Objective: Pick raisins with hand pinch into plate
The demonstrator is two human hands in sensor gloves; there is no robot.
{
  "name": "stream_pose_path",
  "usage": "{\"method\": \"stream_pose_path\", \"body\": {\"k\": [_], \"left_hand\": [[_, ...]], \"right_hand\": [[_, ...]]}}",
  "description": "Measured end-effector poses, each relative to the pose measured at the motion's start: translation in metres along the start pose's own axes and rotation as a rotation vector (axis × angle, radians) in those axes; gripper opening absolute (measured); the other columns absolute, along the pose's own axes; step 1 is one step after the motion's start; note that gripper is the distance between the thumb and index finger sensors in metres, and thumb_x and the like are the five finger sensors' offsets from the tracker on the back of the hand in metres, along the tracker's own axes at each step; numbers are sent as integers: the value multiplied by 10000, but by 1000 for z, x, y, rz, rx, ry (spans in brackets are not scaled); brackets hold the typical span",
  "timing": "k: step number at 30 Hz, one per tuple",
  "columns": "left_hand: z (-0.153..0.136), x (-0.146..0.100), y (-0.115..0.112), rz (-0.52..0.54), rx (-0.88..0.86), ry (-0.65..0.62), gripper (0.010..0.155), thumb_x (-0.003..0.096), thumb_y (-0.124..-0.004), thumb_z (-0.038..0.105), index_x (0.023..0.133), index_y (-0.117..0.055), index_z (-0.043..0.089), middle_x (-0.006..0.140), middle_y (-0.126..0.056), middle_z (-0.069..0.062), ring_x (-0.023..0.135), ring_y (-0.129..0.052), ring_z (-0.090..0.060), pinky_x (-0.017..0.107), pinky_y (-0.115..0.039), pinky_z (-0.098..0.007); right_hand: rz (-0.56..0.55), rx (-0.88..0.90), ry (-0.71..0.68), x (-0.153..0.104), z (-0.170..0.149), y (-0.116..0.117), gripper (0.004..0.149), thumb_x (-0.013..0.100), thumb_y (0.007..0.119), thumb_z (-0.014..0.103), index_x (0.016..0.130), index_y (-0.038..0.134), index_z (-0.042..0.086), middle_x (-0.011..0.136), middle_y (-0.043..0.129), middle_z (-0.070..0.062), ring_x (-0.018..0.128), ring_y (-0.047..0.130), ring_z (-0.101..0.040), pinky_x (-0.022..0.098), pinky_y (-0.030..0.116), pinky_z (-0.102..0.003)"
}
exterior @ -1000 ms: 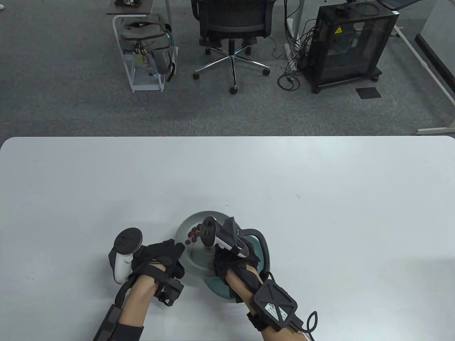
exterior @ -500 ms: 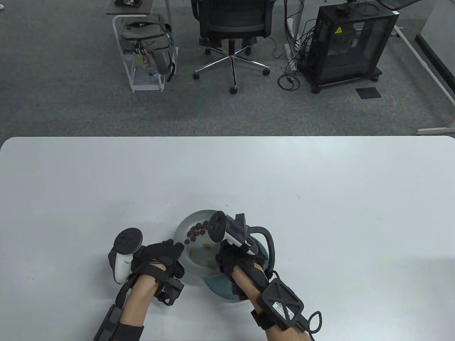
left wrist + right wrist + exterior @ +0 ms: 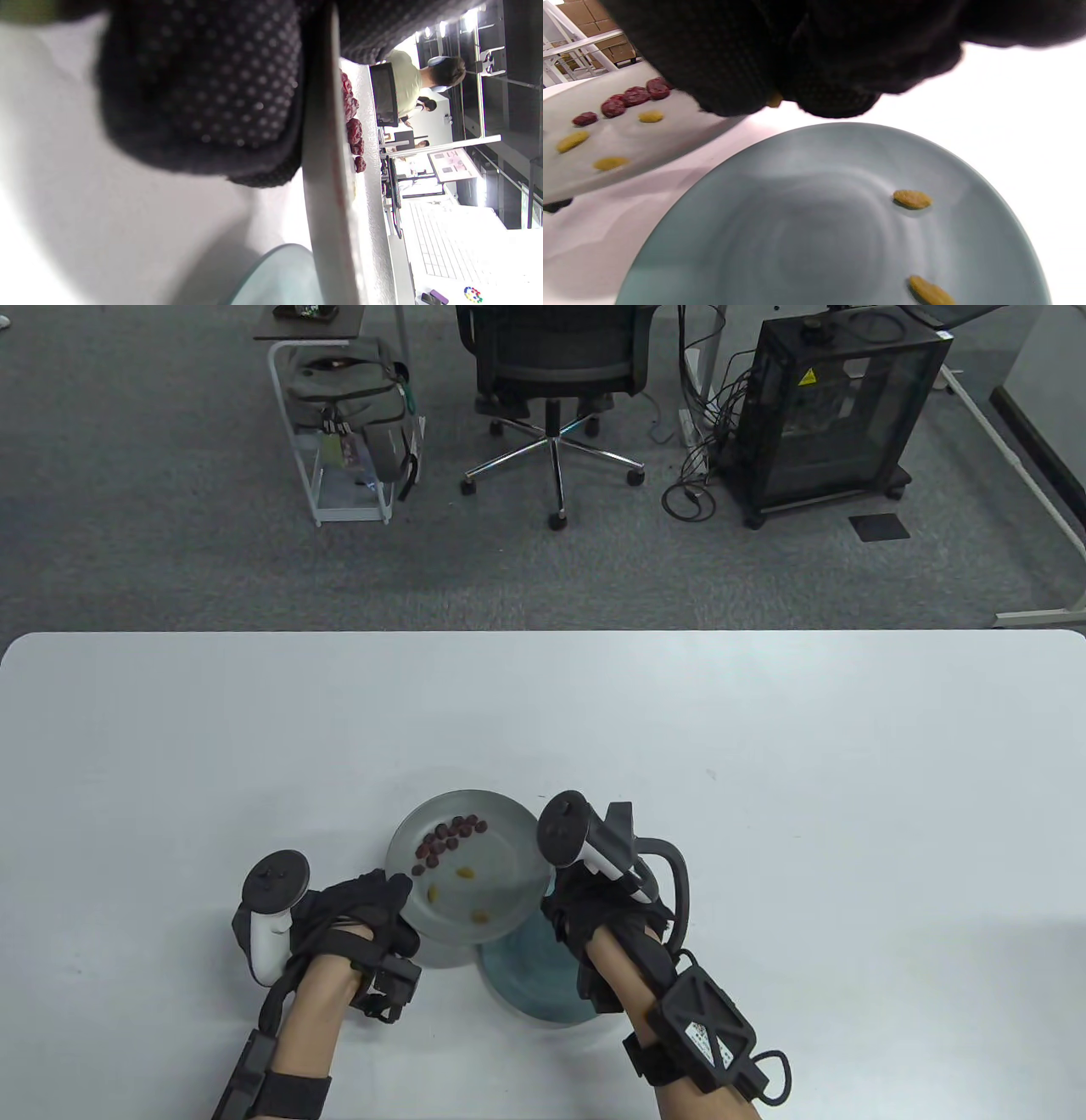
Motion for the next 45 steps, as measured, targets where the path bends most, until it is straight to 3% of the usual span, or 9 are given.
{"method": "stream_pose_path", "body": {"k": [12,31,40,45], "left_hand": [[4,-2,10,37,-18,-16,520,485,-792,305,766,-791,-132,503,-1123,-174,120,-1091,-237,104,-856,-383],[4,-2,14,44,-8,-2,519,483,-797,304,761,-797,-133,494,-1126,-174,113,-1091,-240,100,-856,-384],[4,-1,14,40,4,-6,518,483,-797,305,760,-798,-133,493,-1127,-173,111,-1091,-238,100,-857,-384],[4,0,13,41,7,-9,518,483,-795,304,761,-797,-133,495,-1126,-174,113,-1091,-240,101,-856,-385]], "right_hand": [[50,-27,70,26,-18,27,469,400,986,391,761,908,100,549,1030,-100,216,989,-149,231,879,-359],[41,-200,97,42,8,56,443,388,1008,386,752,940,143,439,1035,-41,149,948,-130,208,871,-361],[27,-198,108,42,7,58,464,395,994,401,767,931,131,456,1035,-43,156,954,-135,214,872,-363],[-8,-157,106,30,-2,43,506,393,980,430,786,923,116,465,1038,-48,166,959,-139,217,873,-364]]}}
Point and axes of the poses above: the tracker on the back of each hand, its own z axis roughly to the thumb side, its own x axis roughly from the wrist to the fingertips, y = z × x, the point moved 1 cm from there along x, roughly from the wrist to the fingertips
